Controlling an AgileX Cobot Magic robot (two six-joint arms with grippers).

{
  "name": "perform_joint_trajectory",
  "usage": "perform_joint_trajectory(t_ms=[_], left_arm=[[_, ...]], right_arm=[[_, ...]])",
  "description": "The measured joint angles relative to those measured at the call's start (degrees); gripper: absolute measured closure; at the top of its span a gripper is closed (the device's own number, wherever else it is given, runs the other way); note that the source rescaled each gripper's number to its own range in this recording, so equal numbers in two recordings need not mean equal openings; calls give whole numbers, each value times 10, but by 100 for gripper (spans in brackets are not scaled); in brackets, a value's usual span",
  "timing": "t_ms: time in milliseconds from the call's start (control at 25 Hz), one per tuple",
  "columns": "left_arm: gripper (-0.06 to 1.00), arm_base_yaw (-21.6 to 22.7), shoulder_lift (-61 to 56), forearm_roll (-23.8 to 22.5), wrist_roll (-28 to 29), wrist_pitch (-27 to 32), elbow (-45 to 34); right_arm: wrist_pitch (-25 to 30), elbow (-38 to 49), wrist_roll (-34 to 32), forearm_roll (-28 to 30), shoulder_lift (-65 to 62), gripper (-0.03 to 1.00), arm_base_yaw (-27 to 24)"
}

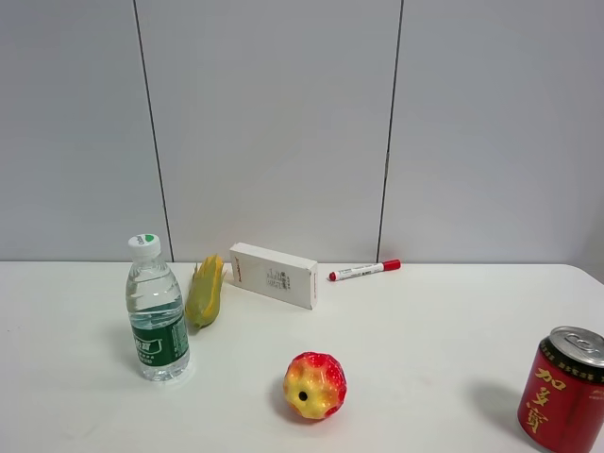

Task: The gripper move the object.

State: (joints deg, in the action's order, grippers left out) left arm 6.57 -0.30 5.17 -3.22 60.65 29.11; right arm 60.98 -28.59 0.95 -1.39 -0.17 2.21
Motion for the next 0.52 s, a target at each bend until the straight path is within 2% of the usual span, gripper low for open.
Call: perform_joint_trajectory(t_ms=[520], left_arm=[[-6, 0, 0, 0, 0, 0, 0]], right_arm=[[0, 0, -1, 0, 0, 26, 0]])
